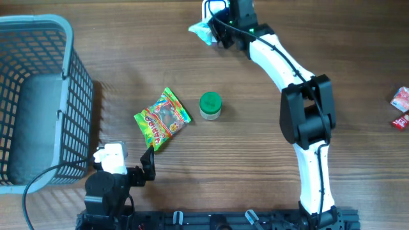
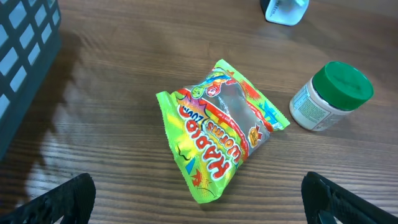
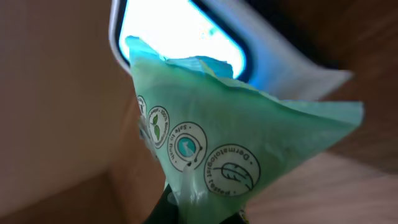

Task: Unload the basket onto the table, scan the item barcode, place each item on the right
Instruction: 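Hold the toilet paper pack under the scanner, then carry the toilet paper pack right and release it at the edge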

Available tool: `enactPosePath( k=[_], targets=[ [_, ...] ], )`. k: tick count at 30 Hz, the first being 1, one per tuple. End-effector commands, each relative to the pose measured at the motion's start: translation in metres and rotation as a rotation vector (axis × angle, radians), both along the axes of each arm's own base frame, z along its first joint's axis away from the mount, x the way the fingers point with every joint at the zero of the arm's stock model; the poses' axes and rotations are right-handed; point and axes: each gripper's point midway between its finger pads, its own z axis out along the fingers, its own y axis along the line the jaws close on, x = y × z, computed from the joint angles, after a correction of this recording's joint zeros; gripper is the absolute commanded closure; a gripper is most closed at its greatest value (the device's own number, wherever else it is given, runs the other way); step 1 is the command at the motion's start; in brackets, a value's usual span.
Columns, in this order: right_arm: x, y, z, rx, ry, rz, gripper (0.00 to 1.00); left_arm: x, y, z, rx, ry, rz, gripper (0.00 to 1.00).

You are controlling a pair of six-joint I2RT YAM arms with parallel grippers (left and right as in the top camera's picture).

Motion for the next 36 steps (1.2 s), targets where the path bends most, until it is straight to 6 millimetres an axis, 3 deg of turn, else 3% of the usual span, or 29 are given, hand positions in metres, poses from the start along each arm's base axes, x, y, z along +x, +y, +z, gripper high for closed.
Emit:
enactPosePath(
  k=[1,2,3,4,5,6,8,11,13,14,17,19,20,21,23,24,25,26,28,31,32,33,35,36],
  targets=[
    [-0.011,-0.067,0.115,-0.069,-0.142,0.042,0.95,0.000,-0.002,0.000,-0.009,-0.004,-0.009,0.00],
    [-0.020,-0.092,0.124,-0.103,-0.122,0.033,0.95,0.000,-0.002,0.000,-0.009,-0.004,-0.010,0.00],
    [-0.039,-0.143,0.137,-0.163,-0.077,-0.003,0.95,0.000,-0.002,0.000,-0.009,-0.004,-0.010,0.00],
    [-0.049,-0.173,0.140,-0.200,-0.044,-0.035,0.96,0.000,-0.002,0.000,-0.009,-0.004,-0.009,0.00],
    [-0.070,-0.232,0.140,-0.277,0.033,-0.124,0.96,0.000,-0.002,0.000,-0.009,-0.004,-0.010,0.00],
    [-0.086,-0.279,0.136,-0.347,0.095,-0.199,0.95,0.000,-0.002,0.000,-0.009,-0.004,-0.010,0.00],
    [-0.131,-0.397,0.111,-0.535,0.268,-0.374,0.96,0.000,-0.002,0.000,-0.009,-0.004,-0.010,0.00],
    [-0.166,-0.486,0.069,-0.596,0.393,-0.475,0.95,0.000,-0.002,0.000,-0.009,-0.004,-0.010,0.00],
    [-0.173,-0.520,0.030,-0.577,0.418,-0.452,0.93,0.000,-0.002,0.000,-0.009,-0.004,-0.010,0.00],
    [-0.180,-0.531,0.000,-0.541,0.452,-0.433,0.89,0.000,-0.002,0.000,-0.009,-0.004,-0.010,0.00],
    [-0.192,-0.546,-0.047,-0.487,0.530,-0.433,0.74,0.000,-0.002,0.000,-0.009,-0.004,-0.010,0.00],
    [-0.194,-0.556,-0.041,-0.484,0.511,-0.457,0.56,0.000,-0.002,0.000,-0.009,-0.004,-0.010,0.00],
    [-0.191,-0.558,-0.030,-0.484,0.475,-0.440,0.29,0.000,-0.002,0.000,-0.009,-0.004,-0.010,0.00],
    [-0.186,-0.559,-0.009,-0.479,0.426,-0.428,0.01,0.000,-0.002,0.000,-0.009,-0.004,-0.010,0.00],
    [-0.180,-0.550,0.051,-0.452,0.321,-0.427,0.00,0.000,-0.002,0.000,-0.009,-0.004,-0.010,0.00],
    [-0.172,-0.528,0.093,-0.416,0.215,-0.395,0.00,0.000,-0.002,0.000,-0.009,-0.004,-0.009,0.00],
    [-0.170,-0.512,0.112,-0.396,0.169,-0.370,0.00,0.000,-0.002,0.000,-0.009,-0.004,-0.010,0.00],
    [-0.169,-0.478,0.142,-0.375,0.109,-0.314,0.00,0.000,-0.002,0.000,-0.009,-0.004,-0.010,0.00],
    [-0.173,-0.416,0.169,-0.374,0.089,-0.206,0.00,0.000,-0.002,0.000,-0.009,-0.004,-0.009,0.00],
    [-0.185,-0.317,0.167,-0.316,0.182,-0.021,0.00,0.000,-0.002,0.000,-0.009,-0.004,-0.010,0.00],
    [-0.189,-0.262,0.157,-0.318,0.216,0.120,0.00,0.000,-0.002,0.000,-0.009,-0.004,-0.009,0.00],
    [-0.187,-0.226,0.151,-0.378,0.173,0.262,0.00,0.000,-0.002,0.000,-0.009,-0.004,-0.009,0.00],
    [-0.193,-0.134,0.133,-0.569,-0.071,0.787,0.00,0.000,-0.002,0.000,-0.009,-0.004,-0.010,0.00],
    [-0.199,-0.110,0.127,-0.609,-0.126,0.921,0.00,0.000,-0.002,0.000,-0.009,-0.004,-0.010,0.00]
  ],
)
